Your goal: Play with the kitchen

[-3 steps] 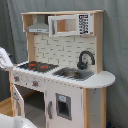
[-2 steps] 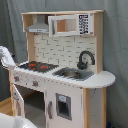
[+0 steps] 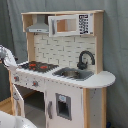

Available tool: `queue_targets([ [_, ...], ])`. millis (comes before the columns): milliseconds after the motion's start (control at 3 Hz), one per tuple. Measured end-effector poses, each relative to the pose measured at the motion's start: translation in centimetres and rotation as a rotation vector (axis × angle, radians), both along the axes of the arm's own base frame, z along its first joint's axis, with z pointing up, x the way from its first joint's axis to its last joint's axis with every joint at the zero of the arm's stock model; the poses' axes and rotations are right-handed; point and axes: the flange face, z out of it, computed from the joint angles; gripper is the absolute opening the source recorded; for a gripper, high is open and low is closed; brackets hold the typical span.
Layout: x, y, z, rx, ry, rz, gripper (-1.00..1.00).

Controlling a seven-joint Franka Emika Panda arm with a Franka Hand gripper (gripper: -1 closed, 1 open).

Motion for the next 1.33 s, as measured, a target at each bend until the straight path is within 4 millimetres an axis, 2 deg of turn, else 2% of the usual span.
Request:
queue_targets([
  [667, 0.7, -0.9, -1.5, 0.014, 0.205, 0.0, 1.0],
  [1333, 2.8, -2.8, -3.7, 0.043, 0.454, -0.002, 1.0],
])
